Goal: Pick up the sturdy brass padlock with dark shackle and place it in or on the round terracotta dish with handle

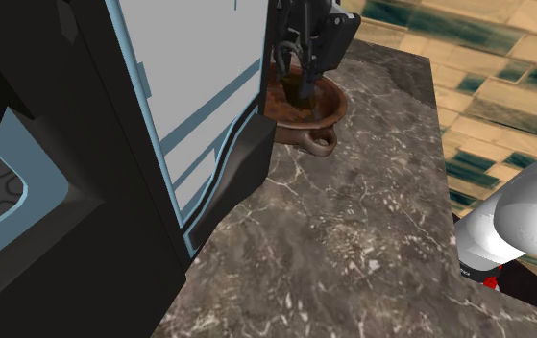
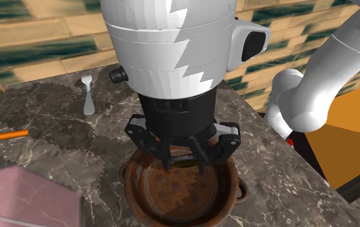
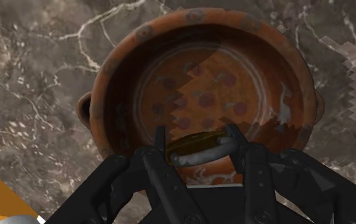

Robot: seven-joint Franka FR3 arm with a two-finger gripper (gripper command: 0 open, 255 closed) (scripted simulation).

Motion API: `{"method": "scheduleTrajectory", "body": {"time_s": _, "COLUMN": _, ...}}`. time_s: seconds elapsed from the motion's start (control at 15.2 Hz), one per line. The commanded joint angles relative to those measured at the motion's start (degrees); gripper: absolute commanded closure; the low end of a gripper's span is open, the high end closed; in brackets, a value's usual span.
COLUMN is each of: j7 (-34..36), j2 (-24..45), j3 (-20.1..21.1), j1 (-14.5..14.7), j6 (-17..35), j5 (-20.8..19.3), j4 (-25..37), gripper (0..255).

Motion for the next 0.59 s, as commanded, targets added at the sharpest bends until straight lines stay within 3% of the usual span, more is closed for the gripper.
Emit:
{"method": "scheduleTrajectory", "body": {"time_s": 0.0, "j7": 0.00, "j2": 0.08, "j3": -0.04, "j1": -0.06, "j6": 0.05, "j5": -0.07, "j4": -0.07, "gripper": 0}}
{"method": "scheduleTrajectory", "body": {"time_s": 0.33, "j7": -0.03, "j2": 0.03, "j3": -0.06, "j1": -0.06, "j6": 0.02, "j5": -0.05, "j4": -0.09, "gripper": 0}}
{"method": "scheduleTrajectory", "body": {"time_s": 0.53, "j7": 1.21, "j2": 2.51, "j3": 0.14, "j1": -0.50, "j6": -5.72, "j5": -1.38, "j4": 7.82, "gripper": 0}}
